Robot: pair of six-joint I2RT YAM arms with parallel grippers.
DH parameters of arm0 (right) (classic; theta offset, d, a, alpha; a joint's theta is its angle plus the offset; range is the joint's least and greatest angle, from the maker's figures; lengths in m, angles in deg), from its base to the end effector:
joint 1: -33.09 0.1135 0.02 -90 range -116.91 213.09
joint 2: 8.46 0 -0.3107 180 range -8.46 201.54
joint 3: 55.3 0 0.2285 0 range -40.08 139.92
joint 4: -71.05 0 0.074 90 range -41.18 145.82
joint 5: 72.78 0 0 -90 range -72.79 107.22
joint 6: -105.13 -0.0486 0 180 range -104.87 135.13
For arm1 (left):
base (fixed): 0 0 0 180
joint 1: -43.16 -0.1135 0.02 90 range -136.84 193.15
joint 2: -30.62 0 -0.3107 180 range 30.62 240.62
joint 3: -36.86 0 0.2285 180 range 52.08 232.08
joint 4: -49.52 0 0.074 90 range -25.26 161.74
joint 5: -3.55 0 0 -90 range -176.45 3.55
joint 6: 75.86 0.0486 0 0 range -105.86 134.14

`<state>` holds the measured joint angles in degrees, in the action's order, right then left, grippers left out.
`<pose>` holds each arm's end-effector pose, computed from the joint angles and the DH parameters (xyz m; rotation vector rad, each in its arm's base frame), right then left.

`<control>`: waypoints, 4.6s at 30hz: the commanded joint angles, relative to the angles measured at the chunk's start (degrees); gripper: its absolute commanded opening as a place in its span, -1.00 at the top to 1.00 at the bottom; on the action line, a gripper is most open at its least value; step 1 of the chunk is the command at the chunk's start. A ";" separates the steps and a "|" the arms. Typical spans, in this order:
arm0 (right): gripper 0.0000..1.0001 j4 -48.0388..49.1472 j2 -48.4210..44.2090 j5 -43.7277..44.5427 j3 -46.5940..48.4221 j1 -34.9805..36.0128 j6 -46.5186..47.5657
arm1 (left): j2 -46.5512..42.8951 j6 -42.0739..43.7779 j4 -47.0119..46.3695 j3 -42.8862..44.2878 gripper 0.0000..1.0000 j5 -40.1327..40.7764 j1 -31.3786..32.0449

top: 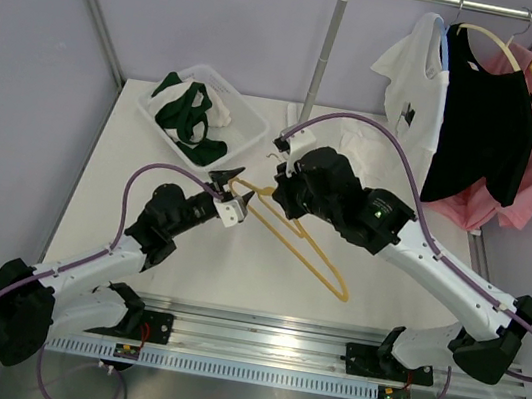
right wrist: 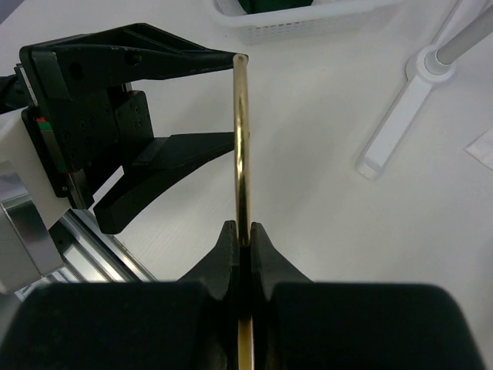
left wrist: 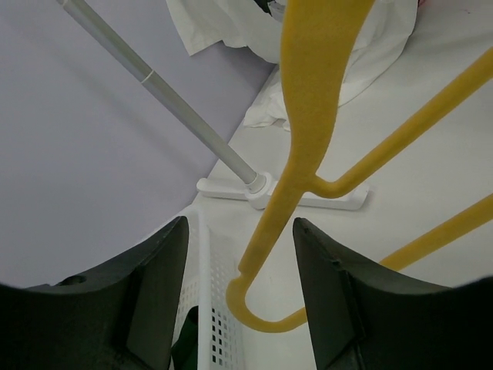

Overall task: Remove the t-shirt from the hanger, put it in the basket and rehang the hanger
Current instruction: Hang the hanger back to the clothesline with the right arm

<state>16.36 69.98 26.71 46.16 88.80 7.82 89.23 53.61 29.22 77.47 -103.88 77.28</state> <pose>0.1598 0.2201 0.4432 -0.7905 2.0018 0.4749 0.1539 -0.1219 0.3129 1.1013 1.0687 -0.1584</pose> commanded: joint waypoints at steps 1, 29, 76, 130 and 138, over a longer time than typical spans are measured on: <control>1.00 1.67 -1.18 -0.62 2.45 0.64 0.90 | 0.01 0.62 -1.65 2.21 -0.20 -2.96 0.41; 1.00 4.74 -7.25 43.86 11.75 -6.64 3.95 | -6.76 -11.43 10.74 8.54 -0.97 6.61 0.41; 1.00 19.61 42.94 5.01 67.47 -33.47 5.47 | -6.05 -12.48 14.17 10.38 -0.97 6.62 0.41; 0.32 13.89 34.51 -9.76 56.15 -34.35 3.79 | -2.45 -11.95 18.65 13.37 -0.97 4.60 0.41; -0.23 12.92 31.97 -5.55 54.22 -33.91 5.20 | -1.83 -11.95 19.18 13.64 -0.97 4.42 0.41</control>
<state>29.17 106.80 18.93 101.13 54.15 11.49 87.11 41.54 49.41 88.48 -98.20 77.39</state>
